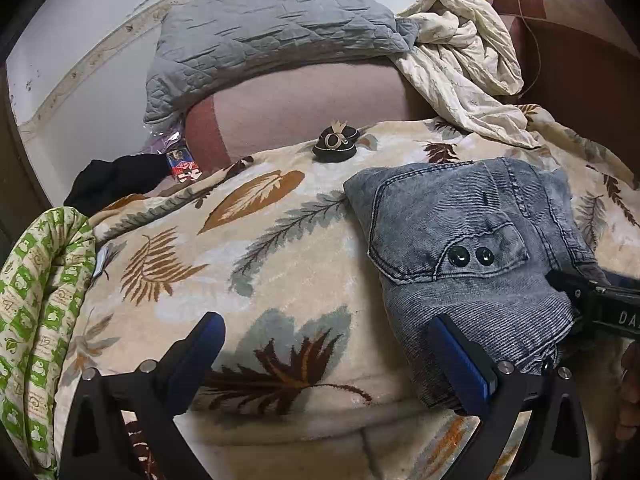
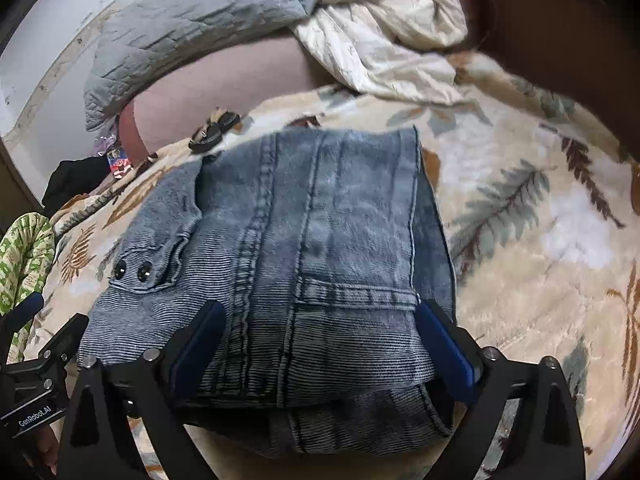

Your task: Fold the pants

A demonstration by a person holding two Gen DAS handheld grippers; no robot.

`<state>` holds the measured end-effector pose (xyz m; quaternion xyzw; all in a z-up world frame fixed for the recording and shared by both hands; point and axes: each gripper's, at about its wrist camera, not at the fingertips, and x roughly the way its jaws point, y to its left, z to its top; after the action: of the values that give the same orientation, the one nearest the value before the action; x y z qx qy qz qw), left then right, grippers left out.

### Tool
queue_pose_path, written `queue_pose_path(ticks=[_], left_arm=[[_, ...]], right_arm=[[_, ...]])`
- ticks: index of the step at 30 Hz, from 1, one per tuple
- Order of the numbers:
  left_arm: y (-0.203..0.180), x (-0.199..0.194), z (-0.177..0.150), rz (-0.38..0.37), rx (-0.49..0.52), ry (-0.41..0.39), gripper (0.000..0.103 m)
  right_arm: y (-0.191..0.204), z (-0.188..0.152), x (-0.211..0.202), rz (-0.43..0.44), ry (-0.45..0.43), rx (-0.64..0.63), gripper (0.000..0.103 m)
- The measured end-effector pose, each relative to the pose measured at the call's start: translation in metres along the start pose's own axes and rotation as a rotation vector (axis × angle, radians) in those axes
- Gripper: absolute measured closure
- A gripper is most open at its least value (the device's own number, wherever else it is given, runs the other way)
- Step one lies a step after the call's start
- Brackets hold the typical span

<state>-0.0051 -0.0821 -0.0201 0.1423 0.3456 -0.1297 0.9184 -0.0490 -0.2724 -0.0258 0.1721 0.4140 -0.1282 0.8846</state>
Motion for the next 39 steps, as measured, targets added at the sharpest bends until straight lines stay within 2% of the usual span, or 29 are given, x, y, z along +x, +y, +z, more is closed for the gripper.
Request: queue_pose_path(ticks=[2,7,16,18,24,32,39], left_arm=[[0.0,0.001,-0.001,-0.001,-0.004,0.0,0.0],[0.001,0.004,-0.001,-0.001,-0.009,0.003,0.0],[0.007,-0.005,0.002,0.008,-0.03,-0.023,0.0],[0.011,-0.01,0.004,0.01,-0.049,-0.039,0.0],[0.018,-0.022,0.009,0.018,-0.08,-0.073,0.0],[0.018,-0.028,0.011,0.019,-0.09,-0.084,0.0],[0.019,-0.028,0.011,0.02,-0.091,-0.086,0.0]], right_arm=[[-0.011,-0.002,0.01,0.049,0.057,0.064,0.001],[-0.007,-0.003,0.011,0.032,0.058,0.035,0.001],[-0.01,0.006,0.004,0.047,0.064,0.075,0.001],[-0.01,0.009,-0.006,0.065,0.017,0.082,0.001],[0.0,0.015,-0.038,0.044,-0.165,0.024,0.001],[0.017,0.015,-0.055,0.021,-0.264,-0.058,0.001],[0.025,0.011,-0.06,0.015,-0.295,-0.105,0.001]])
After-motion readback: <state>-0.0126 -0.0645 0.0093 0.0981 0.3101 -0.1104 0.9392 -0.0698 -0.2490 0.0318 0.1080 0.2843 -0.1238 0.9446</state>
